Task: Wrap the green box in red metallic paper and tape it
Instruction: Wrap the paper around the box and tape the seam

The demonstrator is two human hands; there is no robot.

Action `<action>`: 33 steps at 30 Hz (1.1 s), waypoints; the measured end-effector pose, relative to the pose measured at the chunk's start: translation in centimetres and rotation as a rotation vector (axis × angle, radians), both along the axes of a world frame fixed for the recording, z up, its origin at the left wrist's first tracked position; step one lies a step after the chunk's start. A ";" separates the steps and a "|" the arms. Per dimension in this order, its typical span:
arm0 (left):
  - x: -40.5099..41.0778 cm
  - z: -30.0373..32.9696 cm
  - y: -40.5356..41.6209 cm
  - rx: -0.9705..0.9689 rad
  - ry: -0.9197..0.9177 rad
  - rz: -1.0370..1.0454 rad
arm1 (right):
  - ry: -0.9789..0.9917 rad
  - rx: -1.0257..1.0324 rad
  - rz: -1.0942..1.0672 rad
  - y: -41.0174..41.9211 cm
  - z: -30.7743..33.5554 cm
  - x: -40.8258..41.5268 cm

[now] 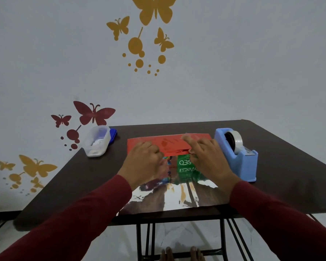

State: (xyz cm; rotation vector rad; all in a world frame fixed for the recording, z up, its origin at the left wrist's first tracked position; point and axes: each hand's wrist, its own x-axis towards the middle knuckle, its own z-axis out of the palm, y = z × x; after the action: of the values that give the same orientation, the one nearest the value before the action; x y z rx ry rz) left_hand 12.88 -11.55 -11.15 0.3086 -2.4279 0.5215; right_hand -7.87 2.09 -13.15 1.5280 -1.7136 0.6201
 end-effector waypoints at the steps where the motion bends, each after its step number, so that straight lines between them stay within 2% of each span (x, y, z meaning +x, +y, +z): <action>1: -0.5 0.9 0.8 0.082 0.038 -0.020 | -0.007 -0.020 -0.002 0.0 -0.2 0.0; 5: -3.7 4.5 2.5 0.511 0.053 -0.081 | -0.117 -0.039 0.038 -0.1 -0.5 0.3; 9: -5.9 3.5 1.9 0.666 -0.007 -0.111 | -0.288 -0.024 0.069 0.3 -0.5 0.7; 14: -6.3 1.6 1.0 0.754 0.139 -0.126 | -0.675 -0.065 0.193 2.0 -0.6 1.5; 17: -6.8 1.1 0.5 0.735 0.135 -0.143 | -0.958 -0.206 0.261 3.5 0.0 2.3; 19: -6.8 1.0 0.5 0.752 0.141 -0.149 | -1.128 -0.217 0.283 4.0 0.4 2.4; 24: -6.9 0.8 0.5 0.775 0.156 -0.141 | -1.172 -0.116 0.314 4.6 0.4 2.0; 28: -6.8 1.0 0.6 0.781 0.151 -0.142 | -1.313 -0.090 0.375 3.8 0.0 2.1; 33: -6.8 1.1 0.7 0.793 0.156 -0.151 | -1.410 -0.032 0.164 2.9 0.0 2.1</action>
State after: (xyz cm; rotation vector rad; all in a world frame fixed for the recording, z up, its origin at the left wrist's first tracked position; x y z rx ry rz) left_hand 6.04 -10.86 -10.08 0.4607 -2.3717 -0.5383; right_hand -5.75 4.99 -13.10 1.1940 -2.4551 2.1303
